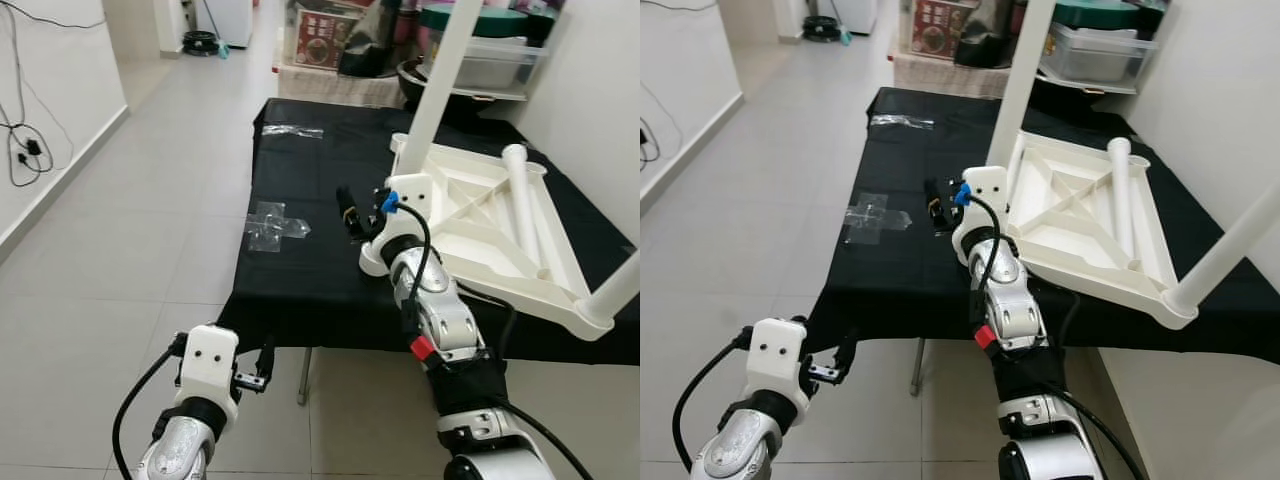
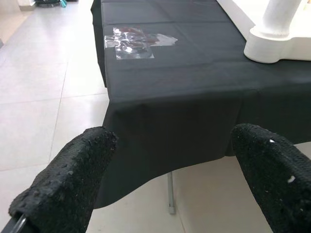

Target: Building children table

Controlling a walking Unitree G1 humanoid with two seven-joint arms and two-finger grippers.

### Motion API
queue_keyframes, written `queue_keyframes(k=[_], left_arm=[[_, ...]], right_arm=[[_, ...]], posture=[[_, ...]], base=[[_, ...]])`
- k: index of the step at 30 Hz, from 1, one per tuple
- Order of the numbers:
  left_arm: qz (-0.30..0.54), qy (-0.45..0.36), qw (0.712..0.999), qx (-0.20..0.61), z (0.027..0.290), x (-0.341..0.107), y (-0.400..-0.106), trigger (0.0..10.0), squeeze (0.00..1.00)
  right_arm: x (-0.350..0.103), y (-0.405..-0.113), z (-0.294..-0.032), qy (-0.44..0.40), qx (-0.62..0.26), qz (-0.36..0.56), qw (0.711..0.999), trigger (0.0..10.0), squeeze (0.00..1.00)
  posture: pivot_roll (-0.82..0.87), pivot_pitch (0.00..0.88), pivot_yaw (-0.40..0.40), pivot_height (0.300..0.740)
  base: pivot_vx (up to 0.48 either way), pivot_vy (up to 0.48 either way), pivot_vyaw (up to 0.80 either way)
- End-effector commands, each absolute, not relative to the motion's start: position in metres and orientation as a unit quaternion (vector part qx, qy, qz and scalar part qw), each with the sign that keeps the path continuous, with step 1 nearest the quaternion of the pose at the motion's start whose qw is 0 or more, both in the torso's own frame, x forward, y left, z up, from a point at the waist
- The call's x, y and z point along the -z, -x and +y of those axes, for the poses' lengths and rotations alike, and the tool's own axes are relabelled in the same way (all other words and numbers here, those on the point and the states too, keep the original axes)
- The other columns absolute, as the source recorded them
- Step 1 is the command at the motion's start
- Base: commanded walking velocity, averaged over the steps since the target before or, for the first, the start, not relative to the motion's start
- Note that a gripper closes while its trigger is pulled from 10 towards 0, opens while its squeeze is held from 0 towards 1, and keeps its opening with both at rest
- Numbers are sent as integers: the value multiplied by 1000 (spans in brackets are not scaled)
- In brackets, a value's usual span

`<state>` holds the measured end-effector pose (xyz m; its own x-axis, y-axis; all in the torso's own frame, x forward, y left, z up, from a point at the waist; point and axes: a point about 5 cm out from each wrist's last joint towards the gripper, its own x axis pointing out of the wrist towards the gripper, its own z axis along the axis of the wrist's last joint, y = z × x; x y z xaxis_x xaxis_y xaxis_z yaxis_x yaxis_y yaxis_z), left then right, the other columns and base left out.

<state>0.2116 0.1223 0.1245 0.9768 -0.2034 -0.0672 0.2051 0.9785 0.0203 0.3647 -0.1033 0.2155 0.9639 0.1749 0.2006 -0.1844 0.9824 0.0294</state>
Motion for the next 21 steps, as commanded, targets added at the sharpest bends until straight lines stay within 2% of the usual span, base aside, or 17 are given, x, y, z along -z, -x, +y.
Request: queue_keyframes(k=[1, 4, 5, 13, 15, 21], left_arm=[[36, -15, 994, 105, 121, -124, -210, 10000, 0], [38, -15, 994, 105, 121, -124, -209, 10000, 0], [38, -15, 994, 105, 121, -124, -209, 10000, 0], [42, -14, 993, 107, 121, -123, -210, 10000, 0], [43, -14, 993, 108, 120, -122, -210, 10000, 0], [45, -14, 993, 110, 119, -122, -210, 10000, 0]], right_arm=[[-217, -362, -109, -30, -71, -120, 990, 10000, 1000], [-215, -358, -109, -29, -69, -126, 989, 10000, 1000], [-215, -355, -110, -29, -64, -134, 989, 10000, 0], [-203, -348, -123, -11, 6, -124, 992, 10000, 0], [-197, -361, -124, -16, 31, -100, 994, 10000, 0], [-197, -371, -121, -29, 38, -84, 995, 10000, 0]], posture=[[127, 111, -146, 740], [127, 111, -146, 740], [126, 112, -146, 740], [113, 113, -140, 740], [128, 114, -144, 740], [130, 115, -143, 740]], base=[[0, 0, 0], [0, 0, 0], [0, 0, 0], [0, 0, 0], [0, 0, 0], [0, 0, 0]])
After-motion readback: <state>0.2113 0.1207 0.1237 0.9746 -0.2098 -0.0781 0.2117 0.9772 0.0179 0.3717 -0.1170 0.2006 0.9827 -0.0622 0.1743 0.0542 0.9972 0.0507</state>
